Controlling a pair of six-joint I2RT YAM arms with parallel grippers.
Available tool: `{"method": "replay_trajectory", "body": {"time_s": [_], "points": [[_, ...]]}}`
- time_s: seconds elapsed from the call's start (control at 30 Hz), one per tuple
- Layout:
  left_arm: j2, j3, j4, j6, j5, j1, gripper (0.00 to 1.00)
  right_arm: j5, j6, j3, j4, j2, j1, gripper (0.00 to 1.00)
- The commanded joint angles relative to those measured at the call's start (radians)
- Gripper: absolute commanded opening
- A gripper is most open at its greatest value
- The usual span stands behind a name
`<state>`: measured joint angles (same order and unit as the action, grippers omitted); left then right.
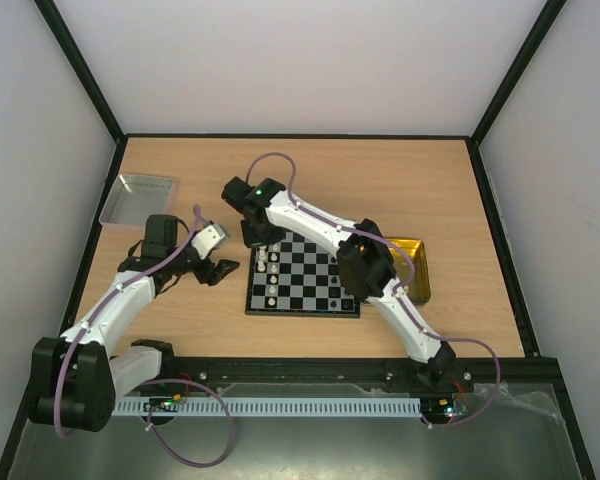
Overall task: Set up the chess pieces on the board
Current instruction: Place the chess piece on the chessboard.
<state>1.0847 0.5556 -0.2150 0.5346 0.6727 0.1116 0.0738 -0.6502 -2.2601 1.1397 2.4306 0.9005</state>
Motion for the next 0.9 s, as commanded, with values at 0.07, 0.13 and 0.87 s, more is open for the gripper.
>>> {"method": "replay_trajectory", "body": {"time_s": [0.07,0.13,0.87], "points": [[-0.019,0.002,-0.005,0.007,0.032,-0.007,0.78,-0.016,0.01,-0.017,0.003,0.026,-0.004,0.02],[-0.021,0.003,-0.008,0.008,0.034,-0.009,0.78,-0.018,0.009,-0.016,0.004,0.027,-0.005,0.02],[-0.029,0.004,-0.048,0.045,0.081,-0.009,0.8,0.009,-0.023,-0.024,-0.006,-0.021,-0.019,0.15]]}}
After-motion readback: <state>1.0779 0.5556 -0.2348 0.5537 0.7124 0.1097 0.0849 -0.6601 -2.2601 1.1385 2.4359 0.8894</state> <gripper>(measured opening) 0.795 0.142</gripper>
